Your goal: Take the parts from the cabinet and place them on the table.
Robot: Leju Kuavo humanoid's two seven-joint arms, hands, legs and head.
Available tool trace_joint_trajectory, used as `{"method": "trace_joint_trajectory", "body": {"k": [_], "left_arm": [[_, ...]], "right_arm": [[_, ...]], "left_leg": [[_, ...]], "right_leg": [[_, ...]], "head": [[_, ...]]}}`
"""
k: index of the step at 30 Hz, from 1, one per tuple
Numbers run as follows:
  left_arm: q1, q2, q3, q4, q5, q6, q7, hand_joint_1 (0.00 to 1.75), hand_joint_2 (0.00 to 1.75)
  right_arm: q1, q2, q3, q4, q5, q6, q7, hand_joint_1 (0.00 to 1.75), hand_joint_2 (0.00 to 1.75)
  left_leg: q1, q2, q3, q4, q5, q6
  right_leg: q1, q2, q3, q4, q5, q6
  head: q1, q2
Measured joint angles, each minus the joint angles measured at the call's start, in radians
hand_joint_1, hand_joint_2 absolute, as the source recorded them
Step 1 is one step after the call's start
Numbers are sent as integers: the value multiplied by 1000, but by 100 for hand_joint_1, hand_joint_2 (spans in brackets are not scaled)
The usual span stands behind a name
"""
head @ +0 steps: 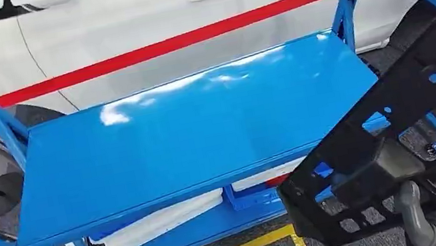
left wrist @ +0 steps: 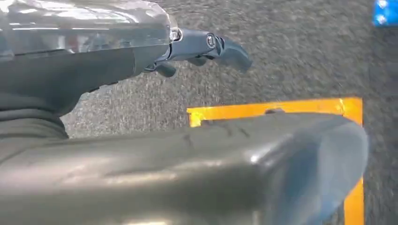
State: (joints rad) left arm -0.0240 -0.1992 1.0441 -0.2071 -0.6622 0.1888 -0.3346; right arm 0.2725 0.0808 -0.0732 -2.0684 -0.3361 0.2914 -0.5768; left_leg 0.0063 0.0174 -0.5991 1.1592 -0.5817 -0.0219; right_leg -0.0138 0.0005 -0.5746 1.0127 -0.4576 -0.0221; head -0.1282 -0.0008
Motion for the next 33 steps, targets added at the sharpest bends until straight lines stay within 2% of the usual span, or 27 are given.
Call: {"method": "trace_joint_trajectory", "body": {"k": [2, 3, 4, 6, 7, 8, 9, 10, 12, 13, 14, 15, 16, 18, 19, 20, 21, 22, 23, 24, 25, 28, 29, 30, 31, 32, 33], "left_arm": [[1, 0, 0, 0, 0, 0, 0, 0, 0], [2, 0, 0, 0, 0, 0, 0, 0, 0], [2, 0, 0, 0, 0, 0, 0, 0, 0], [1, 0, 0, 0, 0, -1, -1, 0, 0], [2, 1, 0, 0, -1, -3, -3, 0, 0], [2, 13, 0, 0, -1, -4, -3, 0, 0], [3, 11, 0, 0, -2, -9, -3, 0, 0], [2, 11, 0, 0, -2, -11, -1, 0, 0], [-1, 13, 0, 0, -2, -12, 3, 0, 0], [-1, 11, 0, 0, -1, -12, 10, 0, 0], [-1, 10, 0, 0, -2, -11, 17, 0, 0], [-1, 10, 0, 0, -3, -9, 23, 0, 0], [1, 10, 0, 0, -5, -8, 31, 0, 0], [3, 9, 0, 0, -7, -6, 42, 0, 0], [3, 9, 0, 0, -7, -4, 47, 0, 0], [2, 8, 0, 0, -8, -2, 51, 0, 0], [2, 8, 0, 0, -8, -1, 54, 0, 0], [1, 7, 0, 0, -8, -1, 54, 0, 0], [0, 7, 0, 0, -8, -1, 54, 0, 0], [0, 7, 0, 0, -8, -1, 54, 0, 0], [0, 7, 0, 0, -8, 0, 55, 0, 0], [-2, 7, 0, 0, -10, 1, 56, 0, 0], [-3, 7, 1, 0, -11, 1, 56, 0, 0], [-3, 7, 1, 0, -12, 0, 55, 0, 0], [-1, 7, 1, 0, -12, 0, 54, 0, 0], [1, 7, 1, 0, -12, 0, 53, 0, 0], [3, 7, 2, 0, -12, 0, 52, 0, 0]], "right_arm": [[8, 6, 0, 0, 0, 1, 0, 175, 175], [12, 7, 0, 0, 0, 1, 0, 175, 175], [14, 7, 0, 0, 0, 1, 0, 175, 175], [16, 8, 0, -3, 0, 1, 0, 175, 175], [18, 10, 0, -6, 2, 1, -1, 175, 175], [19, 13, 0, -6, 6, 1, -4, 175, 175], [20, 14, 0, -8, 16, -1, -5, 175, 175], [29, 18, 0, -9, 23, -2, -7, 175, 175], [44, 24, 0, -16, 32, -5, -9, 175, 175], [47, 26, 0, -22, 36, -9, -9, 175, 175], [51, 26, 0, -26, 39, -14, -10, 175, 175], [49, 26, 0, -29, 45, -21, -9, 175, 175], [50, 30, 1, -29, 52, -25, -9, 175, 175], [57, 33, 3, -29, 65, -34, -6, 175, 175], [60, 35, 3, -29, 71, -39, -6, 175, 175], [62, 36, 5, -29, 74, -43, -6, 175, 175], [64, 38, 7, -29, 75, -45, -6, 175, 175], [66, 40, 10, -30, 77, -46, -6, 175, 175], [66, 41, 11, -30, 78, -46, -6, 175, 175], [66, 41, 13, -30, 79, -47, -6, 175, 175], [65, 43, 15, -30, 81, -47, -6, 175, 175], [70, 47, 16, -30, 85, -54, -6, 175, 175], [72, 47, 18, -30, 85, -60, -7, 175, 175], [75, 47, 22, -30, 85, -66, -10, 175, 175], [77, 47, 27, -30, 85, -72, -11, 175, 175], [78, 47, 32, -30, 86, -77, -14, 175, 175], [83, 47, 40, -30, 85, -82, -19, 175, 175]], "left_leg": [[0, -8, -68, 151, -59, 0], [0, -8, -82, 178, -56, 2], [0, -9, -73, 154, -29, 6], [-3, -25, -2, -7, 67, 20], [-4, -68, 41, -106, 114, 34], [-1, -126, 55, -140, 107, 48], [-4, -117, 56, -151, 112, 44], [-9, -106, 57, -149, 111, 45], [-12, -89, 60, -155, 114, 48], [10, -64, 70, -184, 129, 51], [3, -54, 77, -193, 131, 54], [2, -38, 79, -196, 133, 58], [1, -22, 78, -196, 132, 57], [1, 7, 77, -196, 129, 57], [1, 23, 78, -196, 128, 55], [2, 37, 79, -196, 126, 53], [2, 49, 81, -195, 124, 50], [3, 59, 85, -193, 121, 47], [3, 70, 88, -190, 116, 41], [-3, 78, 91, -183, 110, 33], [-8, 83, 86, -176, 101, 26], [-5, 113, 101, -178, 98, 11], [0, 106, 100, -173, 89, 0], [4, 60, 93, -149, 65, -4], [6, 27, 71, -95, 29, -4], [6, 5, 36, -14, -14, -5], [5, -6, -11, 87, -54, -5]], "right_leg": [[3, 24, -2, 1, 1, -2], [4, 38, -2, 2, 1, -2], [5, 53, 0, 3, 1, -2], [9, 83, 4, 3, 1, -1], [9, 97, 5, 3, 1, -1], [9, 105, 1, 5, 1, 1], [3, 120, -5, 7, 2, 8], [-5, 130, -9, 4, 4, 17], [-7, 151, -11, -1, 10, 30], [-5, 150, -10, 7, 6, 34], [4, 81, -21, 26, -10, 36], [4, 41, -50, 79, -48, 39], [1, 18, -90, 160, -92, 44], [-3, 3, -162, 307, -150, 51], [-6, 2, -175, 334, -149, 55], [-9, 0, -160, 309, -123, 58], [-11, -4, -124, 244, -85, 58], [-11, -15, -74, 155, -44, 58], [-11, -44, -15, 54, -7, 57], [-6, -97, 16, -5, -9, 53], [-1, -87, 15, -7, -6, 38], [4, -51, 8, -4, -8, 21], [0, -39, 11, -7, -3, 12], [-1, -29, 9, -7, -3, 8], [-1, -20, 9, -7, -2, 4], [0, -9, 8, -7, -1, 1], [3, 7, 7, -6, -1, -1]], "head": [[0, 0], [0, 0], [0, 0], [0, 0], [0, 0], [0, 0], [0, 0], [0, 0], [0, 0], [0, 0], [0, 0], [0, 0], [0, 0], [0, 0], [0, 0], [1, 0], [1, 0], [0, 0], [1, 0], [1, 0], [-1, 0], [0, 0], [0, 0], [0, 0], [-1, 0], [0, 0], [0, 0]]}}
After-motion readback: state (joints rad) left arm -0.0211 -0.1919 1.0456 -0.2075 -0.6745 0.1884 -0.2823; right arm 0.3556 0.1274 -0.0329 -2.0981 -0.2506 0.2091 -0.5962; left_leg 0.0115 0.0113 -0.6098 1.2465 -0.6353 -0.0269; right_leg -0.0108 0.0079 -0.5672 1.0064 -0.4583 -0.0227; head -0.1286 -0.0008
